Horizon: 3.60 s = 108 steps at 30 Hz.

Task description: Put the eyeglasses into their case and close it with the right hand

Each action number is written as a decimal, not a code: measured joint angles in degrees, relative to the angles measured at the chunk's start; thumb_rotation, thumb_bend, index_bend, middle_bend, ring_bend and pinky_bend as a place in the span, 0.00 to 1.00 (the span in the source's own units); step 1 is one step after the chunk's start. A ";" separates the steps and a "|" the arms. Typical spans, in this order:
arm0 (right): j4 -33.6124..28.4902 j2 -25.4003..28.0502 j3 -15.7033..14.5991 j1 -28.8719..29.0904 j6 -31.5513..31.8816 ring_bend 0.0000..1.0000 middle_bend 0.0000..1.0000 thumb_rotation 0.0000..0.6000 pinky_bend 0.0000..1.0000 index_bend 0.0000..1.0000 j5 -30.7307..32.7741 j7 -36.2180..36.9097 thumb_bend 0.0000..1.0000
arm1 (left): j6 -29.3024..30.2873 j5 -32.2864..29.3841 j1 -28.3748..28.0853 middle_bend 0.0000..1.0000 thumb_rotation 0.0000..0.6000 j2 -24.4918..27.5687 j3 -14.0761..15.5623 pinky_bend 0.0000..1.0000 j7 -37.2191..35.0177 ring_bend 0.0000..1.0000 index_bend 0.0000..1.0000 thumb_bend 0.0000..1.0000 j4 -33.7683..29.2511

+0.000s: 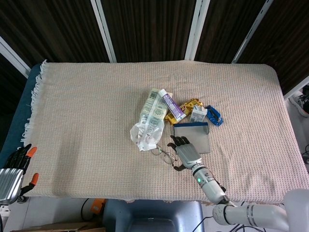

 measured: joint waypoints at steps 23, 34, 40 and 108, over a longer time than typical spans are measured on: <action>7.46 -4.30 2.73 3.14 1.16 0.00 0.00 1.00 0.00 0.37 4.58 -3.52 0.33 | 0.20 -0.18 0.25 0.00 1.00 0.37 -0.09 0.12 -1.26 0.00 0.00 0.40 0.25; 3.65 -0.79 2.59 3.59 0.42 0.00 0.00 1.00 0.00 0.39 4.72 -4.05 0.33 | 0.07 -0.59 0.30 0.00 1.00 0.63 -0.26 0.12 -1.91 0.00 0.00 0.41 0.29; -0.53 1.46 1.89 3.65 0.27 0.00 0.00 1.00 0.00 0.41 3.30 -3.22 0.39 | 0.06 -0.45 0.31 0.00 1.00 0.57 -0.23 0.12 -1.70 0.00 0.00 0.40 0.32; 3.54 -5.29 4.36 6.62 7.34 0.00 0.15 1.00 0.00 0.81 4.46 -7.96 0.58 | 0.37 0.38 0.47 0.00 1.00 0.87 -0.06 0.12 -3.64 0.00 0.00 0.41 0.90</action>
